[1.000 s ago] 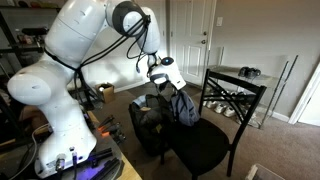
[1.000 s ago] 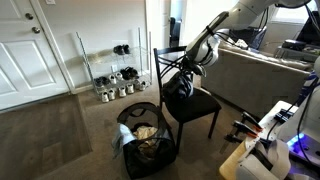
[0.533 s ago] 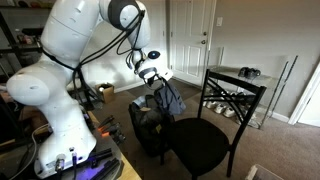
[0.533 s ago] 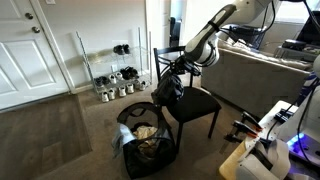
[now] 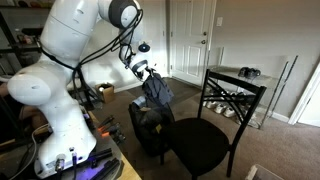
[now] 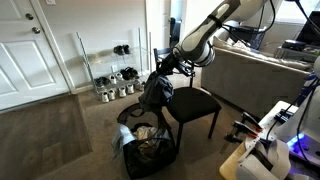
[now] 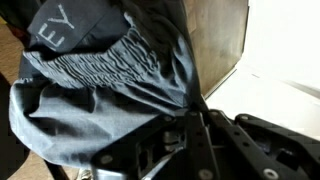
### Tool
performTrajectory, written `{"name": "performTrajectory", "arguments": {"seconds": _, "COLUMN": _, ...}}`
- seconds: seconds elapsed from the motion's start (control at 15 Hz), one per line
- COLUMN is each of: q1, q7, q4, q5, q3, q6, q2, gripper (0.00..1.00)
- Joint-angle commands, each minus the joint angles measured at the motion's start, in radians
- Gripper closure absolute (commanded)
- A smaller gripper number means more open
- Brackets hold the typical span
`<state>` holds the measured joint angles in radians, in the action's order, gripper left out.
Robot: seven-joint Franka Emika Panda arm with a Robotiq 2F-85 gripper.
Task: Take the clothing off of the chair
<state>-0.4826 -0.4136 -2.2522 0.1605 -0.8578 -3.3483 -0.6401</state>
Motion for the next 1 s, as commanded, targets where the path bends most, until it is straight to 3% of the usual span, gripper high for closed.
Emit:
{"name": "performTrajectory", "arguments": {"seconds": 0.0, "q1": -0.053, "q7": 0.059, "q4": -0.023, "q5": -0.047, "q3": -0.104, "q6": 0.037, "q2": 0.007, "gripper": 1.0}}
{"name": "performTrajectory", "arguments": {"seconds": 0.2, "q1": -0.068, "q7": 0.087, "q4": -0.027, "q5": -0.055, "q3": -0.155, "q6": 0.06, "q2": 0.002, "gripper": 1.0}}
{"name": "performTrajectory", "arguments": {"seconds": 0.6, "q1": -0.078, "q7": 0.109, "q4": -0.013, "q5": -0.028, "q3": -0.146, "q6": 0.089, "q2": -0.025, "gripper": 1.0}}
{"name": "performTrajectory", "arguments": {"seconds": 0.67, "q1": -0.069, "q7": 0.102, "q4": -0.011, "q5": -0.018, "q3": -0.128, "q6": 0.092, "q2": -0.017, "gripper": 0.74}}
{"name": "performTrajectory", "arguments": {"seconds": 0.73, "q1": -0.072, "q7": 0.104, "q4": -0.009, "q5": -0.017, "q3": -0.124, "q6": 0.1, "q2": -0.018, "gripper": 0.73}}
{"name": "performTrajectory", "arguments": {"seconds": 0.93, "q1": -0.09, "q7": 0.103, "q4": -0.004, "q5": -0.013, "q3": -0.121, "q6": 0.104, "q2": -0.031, "gripper": 0.54}}
